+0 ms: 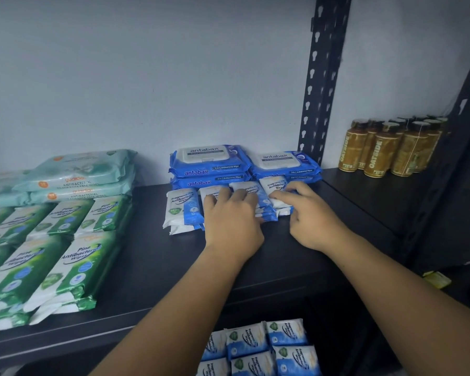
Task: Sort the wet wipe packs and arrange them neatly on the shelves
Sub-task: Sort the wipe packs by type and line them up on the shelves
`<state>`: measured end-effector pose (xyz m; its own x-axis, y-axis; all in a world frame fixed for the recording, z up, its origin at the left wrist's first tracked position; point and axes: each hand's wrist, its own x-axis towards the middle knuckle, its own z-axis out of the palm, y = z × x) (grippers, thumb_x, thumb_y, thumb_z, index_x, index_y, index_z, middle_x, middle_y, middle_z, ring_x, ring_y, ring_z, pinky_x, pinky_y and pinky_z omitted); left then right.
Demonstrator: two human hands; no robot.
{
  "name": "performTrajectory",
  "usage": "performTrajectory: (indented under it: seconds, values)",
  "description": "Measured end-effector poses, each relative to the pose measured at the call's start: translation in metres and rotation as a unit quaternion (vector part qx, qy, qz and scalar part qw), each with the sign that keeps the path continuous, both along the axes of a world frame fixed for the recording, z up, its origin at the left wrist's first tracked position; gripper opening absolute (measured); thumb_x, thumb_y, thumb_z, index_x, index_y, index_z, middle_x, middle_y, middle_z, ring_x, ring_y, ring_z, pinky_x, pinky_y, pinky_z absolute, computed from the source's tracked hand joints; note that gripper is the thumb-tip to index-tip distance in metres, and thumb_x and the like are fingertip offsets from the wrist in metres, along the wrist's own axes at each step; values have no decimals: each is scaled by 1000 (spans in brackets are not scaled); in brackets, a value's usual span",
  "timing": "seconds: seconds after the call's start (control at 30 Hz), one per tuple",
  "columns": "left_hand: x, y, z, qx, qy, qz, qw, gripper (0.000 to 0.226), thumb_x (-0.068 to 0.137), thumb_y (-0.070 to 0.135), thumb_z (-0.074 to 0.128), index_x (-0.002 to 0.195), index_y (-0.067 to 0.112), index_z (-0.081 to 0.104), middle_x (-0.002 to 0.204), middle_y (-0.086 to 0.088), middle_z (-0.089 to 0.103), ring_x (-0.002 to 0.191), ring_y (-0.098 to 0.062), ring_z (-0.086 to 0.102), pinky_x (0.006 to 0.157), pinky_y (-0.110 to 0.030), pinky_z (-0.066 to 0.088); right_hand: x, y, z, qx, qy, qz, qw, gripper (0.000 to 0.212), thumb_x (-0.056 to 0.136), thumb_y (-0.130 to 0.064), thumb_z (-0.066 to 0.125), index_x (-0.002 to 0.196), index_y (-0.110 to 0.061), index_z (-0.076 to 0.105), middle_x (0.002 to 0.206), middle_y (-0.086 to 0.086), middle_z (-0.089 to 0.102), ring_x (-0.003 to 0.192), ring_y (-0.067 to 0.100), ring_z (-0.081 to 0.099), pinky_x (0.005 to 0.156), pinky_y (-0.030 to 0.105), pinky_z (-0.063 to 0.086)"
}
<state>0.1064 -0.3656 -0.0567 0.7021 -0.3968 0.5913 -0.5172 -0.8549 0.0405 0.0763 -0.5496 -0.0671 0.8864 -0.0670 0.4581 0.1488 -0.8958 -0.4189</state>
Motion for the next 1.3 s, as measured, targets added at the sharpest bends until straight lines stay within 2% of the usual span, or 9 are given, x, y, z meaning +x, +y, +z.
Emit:
performTrajectory:
  seconds: [0.13,0.27,0.37,0.47,0.7,0.87,1.03,1.17,1.3]
  values:
    - [3,1,1,-7,9,-3,1000,38,86,40,67,121,25,63,119,6,64,115,-26,51,92,-43,35,1,2,1,4,4,-1,1000,68,86,10,47,137,-33,58,134,-10,42,113,18,53,95,32,49]
    - [4,2,0,-17,8,-3,1000,37,87,36,68,122,26,63,121,6,64,114,-26,50,92,-42,33,0,4,4,7,-1,-39,999,75,86,4,52,153,-27,38,143,-5,41,127,20,47,103,34,46]
    - [7,2,0,-17,7,-3,1000,40,89,38,67,127,27,60,127,6,60,118,-25,48,94,-42,31,-1,5,5,-12,-35,-49,998,59,82,4,57,135,-22,56,126,-5,46,111,23,53,90,35,50]
    - [8,1,-1,-16,9,-5,1000,43,90,38,66,131,26,57,132,6,57,120,-25,46,96,-42,30,-2,4,4,-5,-38,-47,998,53,83,6,57,128,-22,61,121,-7,47,102,20,54,84,35,51]
    - [6,1,-2,-21,10,-23,999,54,83,43,66,133,26,54,135,5,56,122,-24,46,98,-45,28,-9,8,10,-23,-57,-89,994,63,81,-12,64,141,-22,46,132,-4,41,113,22,54,86,38,52]
    - [-7,15,2,-52,6,-55,997,65,78,41,63,140,24,51,137,4,57,123,-24,50,102,-51,30,-30,12,10,20,-188,-99,977,48,78,-6,59,126,-12,61,124,2,51,107,24,57,85,46,53]
    - [-60,49,2,-131,-17,-132,983,48,78,20,60,126,19,63,117,3,66,105,-26,59,89,-43,41,-83,42,-4,82,-273,-101,953,31,84,-13,57,114,-11,64,115,6,54,107,26,55,89,50,48]
    - [-109,86,0,-194,-63,-205,957,39,73,2,55,110,10,69,101,-2,66,89,-27,58,78,-40,48,-128,83,-18,69,-264,-81,959,18,89,-21,55,105,-12,58,111,4,51,103,25,50,86,43,39]
    - [-155,125,-28,-176,-24,-292,940,32,74,-2,52,101,6,68,97,-2,66,87,-26,62,78,-37,52,-163,112,-40,87,-251,-50,963,9,90,-17,56,96,-11,55,101,2,49,93,22,48,80,35,37]
